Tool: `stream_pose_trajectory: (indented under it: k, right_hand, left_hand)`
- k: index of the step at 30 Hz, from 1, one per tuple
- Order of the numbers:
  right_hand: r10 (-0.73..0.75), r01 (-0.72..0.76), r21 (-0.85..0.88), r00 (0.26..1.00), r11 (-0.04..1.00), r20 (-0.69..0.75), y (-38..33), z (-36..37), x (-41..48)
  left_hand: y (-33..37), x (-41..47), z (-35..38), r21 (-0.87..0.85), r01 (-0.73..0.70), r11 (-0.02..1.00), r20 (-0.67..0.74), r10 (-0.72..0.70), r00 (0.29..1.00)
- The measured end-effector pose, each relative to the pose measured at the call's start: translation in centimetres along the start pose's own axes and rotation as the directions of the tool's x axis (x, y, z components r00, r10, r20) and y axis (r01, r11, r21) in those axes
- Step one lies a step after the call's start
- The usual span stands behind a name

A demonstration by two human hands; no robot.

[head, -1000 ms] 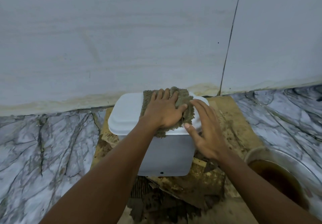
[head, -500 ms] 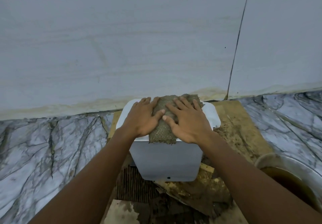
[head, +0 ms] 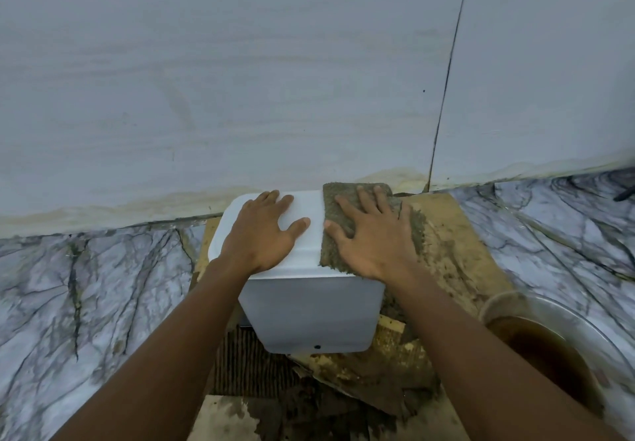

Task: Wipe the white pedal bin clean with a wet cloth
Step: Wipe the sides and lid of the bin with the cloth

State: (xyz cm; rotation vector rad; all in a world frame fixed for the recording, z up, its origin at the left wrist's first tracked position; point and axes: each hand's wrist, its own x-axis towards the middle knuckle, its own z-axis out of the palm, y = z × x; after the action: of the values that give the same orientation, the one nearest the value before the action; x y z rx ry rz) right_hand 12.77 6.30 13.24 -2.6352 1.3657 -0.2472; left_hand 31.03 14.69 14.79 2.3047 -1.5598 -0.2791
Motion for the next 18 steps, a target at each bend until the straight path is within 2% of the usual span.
stream_pose_trajectory:
  k: [2, 4, 7, 9, 11, 13, 15, 18]
  right_hand:
    - [0.076, -0.071, 0.051, 0.994, 0.996, -0.085, 0.7, 0.4, -0.1]
    - [0.169, -0.144, 0.172, 0.976, 0.975, -0.141, 1.8, 0.7, 0.0]
    - [0.352, -0.230, 0.517, 0.923, 0.825, -0.152, 2.8, 1.5, -0.4]
    - [0.415, -0.207, 0.629, 0.887, 0.750, -0.203, 2.2, 2.3, -1.6]
    - [0.436, -0.184, 0.627, 0.857, 0.757, -0.275, 0.7, 3.3, -3.1]
    - [0.391, -0.167, 0.528, 0.852, 0.833, -0.348, -1.1, 4.2, -4.5]
    - [0.276, -0.130, 0.356, 0.874, 0.925, -0.399, -2.4, 4.8, -5.1]
    - [0.181, -0.098, 0.233, 0.913, 0.967, -0.366, -1.8, 3.6, -3.8]
  left_hand:
    - [-0.1, 0.0, 0.1, 0.010, -0.003, 1.000, -0.001, 0.003, 1.000]
    - [-0.1, 0.2, 0.2, 0.019, -0.009, 1.000, -0.003, 0.009, 1.000]
    - [-0.2, 0.5, 0.3, 0.018, -0.010, 1.000, -0.008, 0.010, 1.000]
    - [-0.3, 0.5, 0.4, 0.022, -0.010, 1.000, -0.017, 0.010, 1.000]
    - [-0.3, 0.3, 0.5, 0.022, -0.009, 1.000, -0.024, 0.009, 1.000]
    - [-0.3, 0.2, 0.5, 0.027, -0.013, 1.000, -0.030, 0.014, 0.999]
    - [-0.2, 0.1, 0.5, 0.028, -0.014, 1.000, -0.031, 0.015, 0.999]
    - [0.0, 0.2, 0.4, 0.031, -0.005, 1.000, -0.009, 0.005, 1.000]
